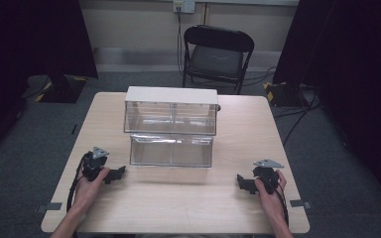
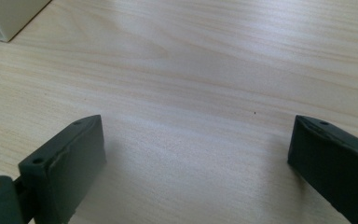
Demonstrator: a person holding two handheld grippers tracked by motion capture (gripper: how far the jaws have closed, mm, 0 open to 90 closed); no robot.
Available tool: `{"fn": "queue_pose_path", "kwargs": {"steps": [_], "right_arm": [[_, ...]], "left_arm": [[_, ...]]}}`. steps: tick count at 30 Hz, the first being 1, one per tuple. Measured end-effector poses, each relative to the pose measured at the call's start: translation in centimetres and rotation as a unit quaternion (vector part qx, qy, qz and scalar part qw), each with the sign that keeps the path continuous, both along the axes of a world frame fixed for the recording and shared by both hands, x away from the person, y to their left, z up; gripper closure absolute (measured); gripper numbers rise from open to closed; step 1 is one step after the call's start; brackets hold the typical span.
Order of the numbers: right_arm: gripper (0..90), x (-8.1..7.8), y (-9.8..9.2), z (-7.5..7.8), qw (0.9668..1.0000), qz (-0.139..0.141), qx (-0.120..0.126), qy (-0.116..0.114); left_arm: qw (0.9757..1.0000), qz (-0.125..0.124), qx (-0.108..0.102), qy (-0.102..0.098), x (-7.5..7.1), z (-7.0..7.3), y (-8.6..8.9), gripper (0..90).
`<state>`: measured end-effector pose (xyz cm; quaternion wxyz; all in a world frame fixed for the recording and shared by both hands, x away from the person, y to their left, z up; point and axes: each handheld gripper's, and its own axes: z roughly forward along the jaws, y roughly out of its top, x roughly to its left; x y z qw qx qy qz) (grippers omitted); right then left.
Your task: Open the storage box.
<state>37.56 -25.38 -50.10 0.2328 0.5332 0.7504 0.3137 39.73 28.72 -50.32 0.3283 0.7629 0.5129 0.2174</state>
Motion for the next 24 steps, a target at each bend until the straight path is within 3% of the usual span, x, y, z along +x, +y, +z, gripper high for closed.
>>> {"fn": "queue_pose_path", "kwargs": {"steps": [12, 14, 16, 24], "right_arm": [[3.6, -0.1, 0.1, 0.0, 1.0, -0.006, 0.001, 0.001], [7.2, -0.1, 0.0, 0.2, 1.0, -0.004, 0.003, 0.003], [17.0, -0.2, -0.1, 0.5, 0.9999, -0.012, 0.009, -0.002], [14.5, -0.7, 0.1, 1.3, 0.9994, -0.006, 0.03, -0.016]], "left_arm": [[1.0, 0.0, 0.0, 0.0, 0.0, 0.0, 0.0, 3.5], [1.0, 0.0, 0.0, 0.0, 0.0, 0.0, 0.0, 3.5], [1.0, 0.0, 0.0, 0.0, 0.0, 0.0, 0.0, 3.5], [1.0, 0.0, 0.0, 0.0, 0.0, 0.0, 0.0, 3.5]]}}
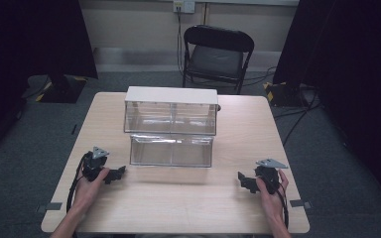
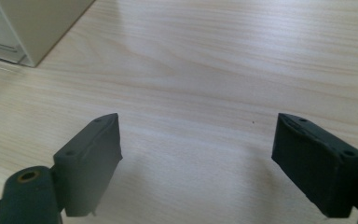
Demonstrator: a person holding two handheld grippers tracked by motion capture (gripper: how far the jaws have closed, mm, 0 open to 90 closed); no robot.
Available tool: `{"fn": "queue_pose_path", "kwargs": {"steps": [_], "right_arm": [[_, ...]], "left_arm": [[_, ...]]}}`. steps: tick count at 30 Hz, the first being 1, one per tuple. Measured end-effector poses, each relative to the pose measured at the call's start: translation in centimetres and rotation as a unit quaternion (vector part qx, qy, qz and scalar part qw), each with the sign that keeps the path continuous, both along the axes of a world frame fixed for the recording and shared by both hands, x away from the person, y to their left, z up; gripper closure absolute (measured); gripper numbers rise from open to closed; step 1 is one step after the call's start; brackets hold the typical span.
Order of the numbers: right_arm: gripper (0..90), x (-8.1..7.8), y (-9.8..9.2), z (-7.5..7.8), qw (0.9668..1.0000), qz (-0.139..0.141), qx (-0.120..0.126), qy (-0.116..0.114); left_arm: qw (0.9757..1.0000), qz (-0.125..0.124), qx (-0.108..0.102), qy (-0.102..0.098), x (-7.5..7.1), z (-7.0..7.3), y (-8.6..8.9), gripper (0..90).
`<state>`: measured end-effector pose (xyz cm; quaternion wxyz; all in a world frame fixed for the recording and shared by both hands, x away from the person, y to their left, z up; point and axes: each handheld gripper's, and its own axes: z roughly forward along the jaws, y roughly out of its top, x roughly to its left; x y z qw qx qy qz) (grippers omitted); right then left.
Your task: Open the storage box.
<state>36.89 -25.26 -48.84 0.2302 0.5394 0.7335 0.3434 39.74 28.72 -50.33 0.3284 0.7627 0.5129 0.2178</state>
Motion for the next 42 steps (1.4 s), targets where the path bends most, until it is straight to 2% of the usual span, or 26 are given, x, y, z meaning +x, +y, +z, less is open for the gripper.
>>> {"fn": "queue_pose_path", "kwargs": {"steps": [11, 16, 20, 28, 34, 42], "right_arm": [[14.1, -0.4, 1.6, 0.7, 0.9992, 0.036, 0.012, -0.012], [14.3, -0.5, 2.5, 1.0, 0.998, 0.061, 0.01, -0.015], [14.3, -0.7, 3.5, 1.2, 0.9967, 0.078, 0.018, -0.016], [14.2, -0.8, 5.1, 1.5, 0.9948, 0.096, 0.024, -0.02], [14.3, -0.9, 6.5, 2.2, 0.9926, 0.114, 0.032, -0.027], [14.2, -0.6, 7.6, 3.2, 0.9907, 0.126, 0.041, -0.03]], "left_arm": [[1.0, -0.001, 0.0, 0.001, 0.0, 0.0, 0.0, 3.5], [1.0, -0.002, 0.0, 0.001, 0.0, 0.0, 0.0, 3.5], [1.0, -0.003, -0.001, 0.002, 0.0, 0.0, 0.0, 3.4], [1.0, -0.003, 0.0, 0.001, 0.0, 0.0, 0.0, 3.4], [1.0, -0.003, 0.0, 0.001, 0.0, 0.0, 0.0, 3.5], [1.0, -0.003, 0.0, 0.001, 0.0, 0.0, 0.0, 3.5]]}}
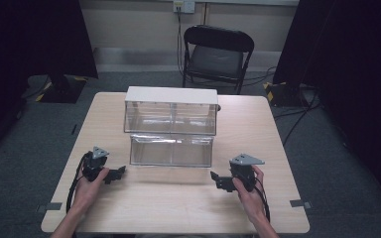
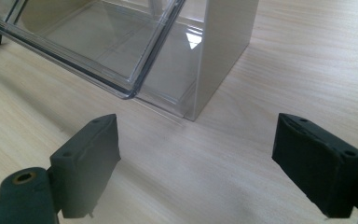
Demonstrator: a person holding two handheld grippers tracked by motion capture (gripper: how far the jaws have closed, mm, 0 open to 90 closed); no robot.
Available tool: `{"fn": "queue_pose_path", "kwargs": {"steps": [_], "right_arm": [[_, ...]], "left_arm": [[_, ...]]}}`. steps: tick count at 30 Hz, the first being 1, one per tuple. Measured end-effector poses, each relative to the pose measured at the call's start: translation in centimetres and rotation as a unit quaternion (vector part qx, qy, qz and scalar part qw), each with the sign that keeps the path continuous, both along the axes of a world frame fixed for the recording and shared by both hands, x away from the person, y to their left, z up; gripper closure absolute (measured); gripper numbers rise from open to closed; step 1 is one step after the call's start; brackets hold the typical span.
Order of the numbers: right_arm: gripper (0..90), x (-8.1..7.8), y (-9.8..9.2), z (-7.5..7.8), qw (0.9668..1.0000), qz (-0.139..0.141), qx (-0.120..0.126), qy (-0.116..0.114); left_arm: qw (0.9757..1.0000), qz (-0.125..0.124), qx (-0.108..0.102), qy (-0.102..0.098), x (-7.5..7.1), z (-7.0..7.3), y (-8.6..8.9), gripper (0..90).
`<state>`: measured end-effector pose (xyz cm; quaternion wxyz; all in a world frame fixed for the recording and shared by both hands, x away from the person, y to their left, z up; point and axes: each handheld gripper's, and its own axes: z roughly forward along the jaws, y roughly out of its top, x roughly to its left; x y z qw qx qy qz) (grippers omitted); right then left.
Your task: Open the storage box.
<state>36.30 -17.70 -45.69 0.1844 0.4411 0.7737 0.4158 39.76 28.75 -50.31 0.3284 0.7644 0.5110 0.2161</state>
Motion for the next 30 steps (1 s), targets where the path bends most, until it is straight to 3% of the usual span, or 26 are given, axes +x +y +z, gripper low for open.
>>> {"fn": "queue_pose_path", "kwargs": {"steps": [15, 20, 30], "right_arm": [[14.0, 0.9, 1.9, 0.5, 0.9999, 0.013, -0.005, -0.002], [12.4, 1.5, 2.7, 0.3, 0.9994, 0.034, 0.0, 0.0], [14.1, 2.0, 3.4, -0.5, 0.9996, 0.027, 0.002, 0.003]], "left_arm": [[1.0, -0.001, 0.0, 0.0, 0.0, 0.0, 0.0, 3.5], [1.0, -0.001, 0.0, 0.0, 0.0, 0.0, 0.0, 3.5], [1.0, 0.0, 0.0, 0.0, 0.0, 0.0, 0.0, 3.5]]}}
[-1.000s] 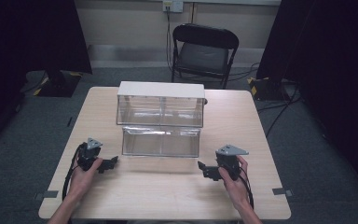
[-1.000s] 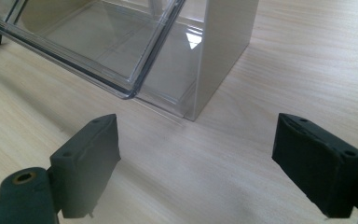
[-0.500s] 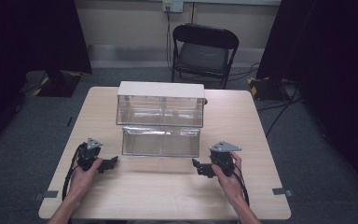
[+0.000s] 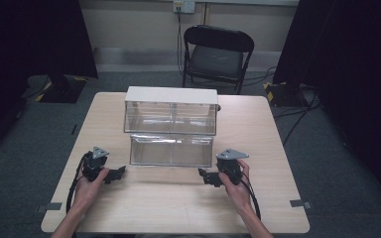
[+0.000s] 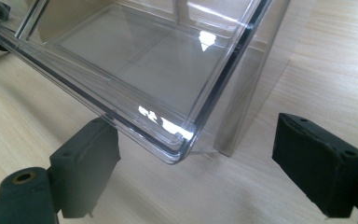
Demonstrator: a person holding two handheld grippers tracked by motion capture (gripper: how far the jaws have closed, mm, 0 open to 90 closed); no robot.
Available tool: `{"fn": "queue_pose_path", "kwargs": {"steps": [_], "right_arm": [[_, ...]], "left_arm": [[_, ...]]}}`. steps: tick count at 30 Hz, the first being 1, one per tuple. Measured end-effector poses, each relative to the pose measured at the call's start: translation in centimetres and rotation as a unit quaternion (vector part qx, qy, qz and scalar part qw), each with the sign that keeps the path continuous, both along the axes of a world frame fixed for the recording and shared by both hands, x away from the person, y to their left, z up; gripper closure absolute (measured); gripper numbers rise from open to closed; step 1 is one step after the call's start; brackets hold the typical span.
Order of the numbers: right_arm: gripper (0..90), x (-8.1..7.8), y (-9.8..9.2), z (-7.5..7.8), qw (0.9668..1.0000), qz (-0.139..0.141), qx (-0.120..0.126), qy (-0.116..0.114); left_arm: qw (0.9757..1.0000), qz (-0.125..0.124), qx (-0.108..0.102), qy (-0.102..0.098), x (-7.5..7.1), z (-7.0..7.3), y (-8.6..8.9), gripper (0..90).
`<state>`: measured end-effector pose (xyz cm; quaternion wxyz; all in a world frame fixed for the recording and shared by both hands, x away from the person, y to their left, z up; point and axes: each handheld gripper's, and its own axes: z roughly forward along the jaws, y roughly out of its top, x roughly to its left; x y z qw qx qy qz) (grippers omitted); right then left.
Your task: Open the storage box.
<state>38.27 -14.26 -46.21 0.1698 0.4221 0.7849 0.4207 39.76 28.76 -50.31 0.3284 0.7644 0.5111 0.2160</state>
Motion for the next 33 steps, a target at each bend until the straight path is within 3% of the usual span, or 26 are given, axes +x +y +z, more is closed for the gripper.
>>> {"fn": "queue_pose_path", "kwargs": {"steps": [33], "right_arm": [[13.9, -0.36, 0.66, 0.18, 0.9999, 0.003, 0.001, -0.012]], "left_arm": [[1.0, 0.0, 0.0, 0.0, -0.01, 0.0, 0.0, 3.5]]}}
